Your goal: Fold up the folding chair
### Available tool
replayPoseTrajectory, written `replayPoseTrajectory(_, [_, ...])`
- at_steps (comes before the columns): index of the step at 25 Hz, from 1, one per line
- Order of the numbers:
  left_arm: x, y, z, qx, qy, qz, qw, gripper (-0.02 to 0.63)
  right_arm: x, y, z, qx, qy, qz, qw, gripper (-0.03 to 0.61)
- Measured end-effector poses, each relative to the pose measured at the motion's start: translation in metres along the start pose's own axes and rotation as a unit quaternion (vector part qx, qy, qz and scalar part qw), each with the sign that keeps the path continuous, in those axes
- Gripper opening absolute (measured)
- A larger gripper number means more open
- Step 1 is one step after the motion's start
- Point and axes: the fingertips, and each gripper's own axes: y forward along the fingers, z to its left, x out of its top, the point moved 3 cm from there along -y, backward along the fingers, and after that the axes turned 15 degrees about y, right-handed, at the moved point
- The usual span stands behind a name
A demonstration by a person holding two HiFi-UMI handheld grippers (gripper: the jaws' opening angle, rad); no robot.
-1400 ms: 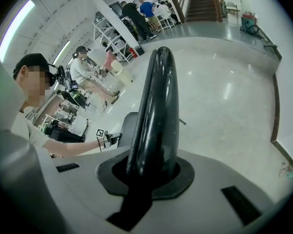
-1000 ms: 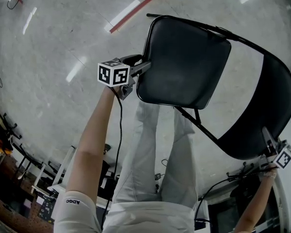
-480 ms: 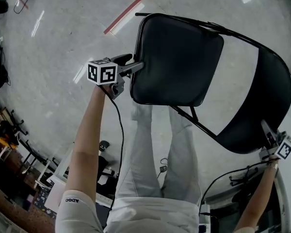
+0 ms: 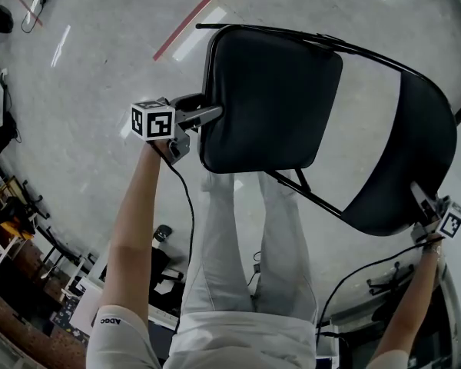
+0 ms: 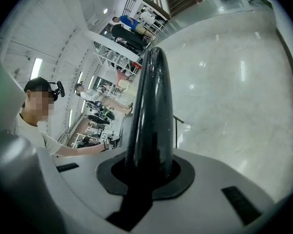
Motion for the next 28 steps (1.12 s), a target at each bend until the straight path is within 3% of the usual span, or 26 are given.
replayPoseTrajectory(3, [0.005, 0.000, -0.005, 0.008, 0.007, 0.001, 0.9999, 0.296, 0.004, 0.003, 0.002, -0.002, -0.005, 0.001, 1.000, 0.057])
replayPoseTrajectory(10, [0.008, -0.002, -0.010, 0.055, -0.019, 0.001, 0.9983, 0.298, 0.007, 0.004, 0.018, -0.021, -0.022, 0.000, 1.000, 0.060])
replayPoseTrajectory(15, [0.012, -0.001, -0.013, 0.046, -0.017, 0.013, 0.9987, 0.298, 0.006, 0.003, 0.029, -0.035, -0.034, -0.004, 0.999, 0.060])
replayPoseTrajectory(21, [0.019, 0.004, -0.044, 0.030, 0.026, 0.047, 0.9981, 0.298, 0.004, -0.008, 0.057, -0.077, -0.052, -0.013, 0.996, 0.060])
replayPoseTrajectory(28, [0.033, 0.023, -0.093, 0.054, 0.083, 0.101, 0.9899, 0.298, 0.003, -0.029, 0.089, -0.133, -0.052, -0.024, 0.989, 0.073])
